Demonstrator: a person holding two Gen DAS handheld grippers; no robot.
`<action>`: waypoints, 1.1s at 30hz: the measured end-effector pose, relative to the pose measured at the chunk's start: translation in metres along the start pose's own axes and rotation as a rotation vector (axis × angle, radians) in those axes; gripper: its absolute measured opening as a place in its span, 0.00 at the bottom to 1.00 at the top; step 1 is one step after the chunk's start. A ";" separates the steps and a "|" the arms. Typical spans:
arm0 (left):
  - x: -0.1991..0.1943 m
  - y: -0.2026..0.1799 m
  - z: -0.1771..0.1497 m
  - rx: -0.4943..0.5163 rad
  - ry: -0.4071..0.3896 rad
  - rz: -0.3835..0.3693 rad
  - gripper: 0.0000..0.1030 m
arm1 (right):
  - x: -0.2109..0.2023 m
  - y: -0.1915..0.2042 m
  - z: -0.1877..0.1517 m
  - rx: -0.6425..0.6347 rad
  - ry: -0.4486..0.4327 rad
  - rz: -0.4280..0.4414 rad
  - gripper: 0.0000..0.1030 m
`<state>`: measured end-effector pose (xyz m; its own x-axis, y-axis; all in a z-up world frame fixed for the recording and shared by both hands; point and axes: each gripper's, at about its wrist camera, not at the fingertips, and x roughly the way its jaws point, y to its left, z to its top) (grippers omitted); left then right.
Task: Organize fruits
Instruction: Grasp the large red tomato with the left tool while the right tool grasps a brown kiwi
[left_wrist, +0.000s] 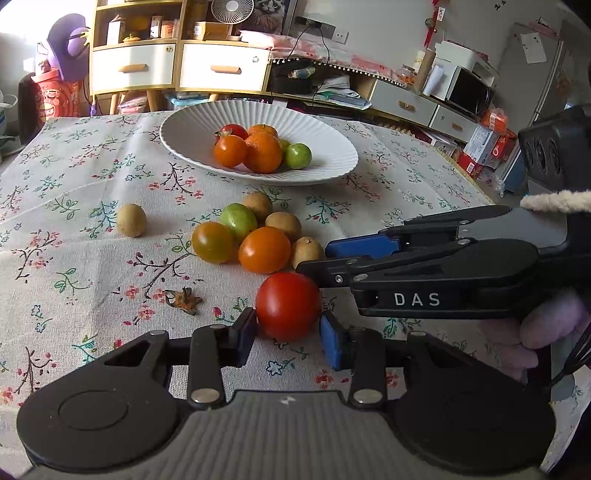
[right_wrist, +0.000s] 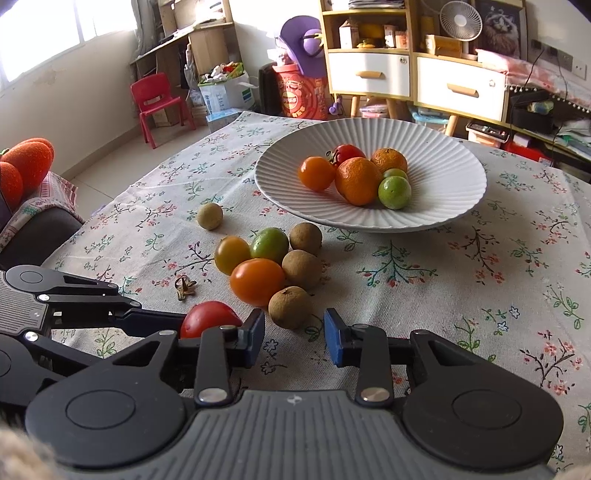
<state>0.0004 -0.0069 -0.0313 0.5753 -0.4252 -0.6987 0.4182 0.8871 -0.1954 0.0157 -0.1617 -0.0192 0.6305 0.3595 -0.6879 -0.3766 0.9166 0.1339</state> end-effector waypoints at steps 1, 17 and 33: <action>0.000 0.000 0.000 0.004 0.000 0.003 0.35 | 0.001 0.000 0.000 0.001 -0.001 0.000 0.30; -0.002 0.002 -0.001 0.012 -0.013 0.007 0.33 | -0.001 -0.001 -0.001 0.006 -0.013 0.014 0.23; -0.006 0.003 0.004 0.004 -0.039 0.014 0.33 | -0.013 -0.006 0.002 0.019 -0.024 -0.021 0.23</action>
<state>0.0008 -0.0020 -0.0246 0.6081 -0.4198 -0.6738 0.4130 0.8921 -0.1831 0.0110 -0.1713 -0.0093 0.6544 0.3445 -0.6731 -0.3507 0.9270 0.1334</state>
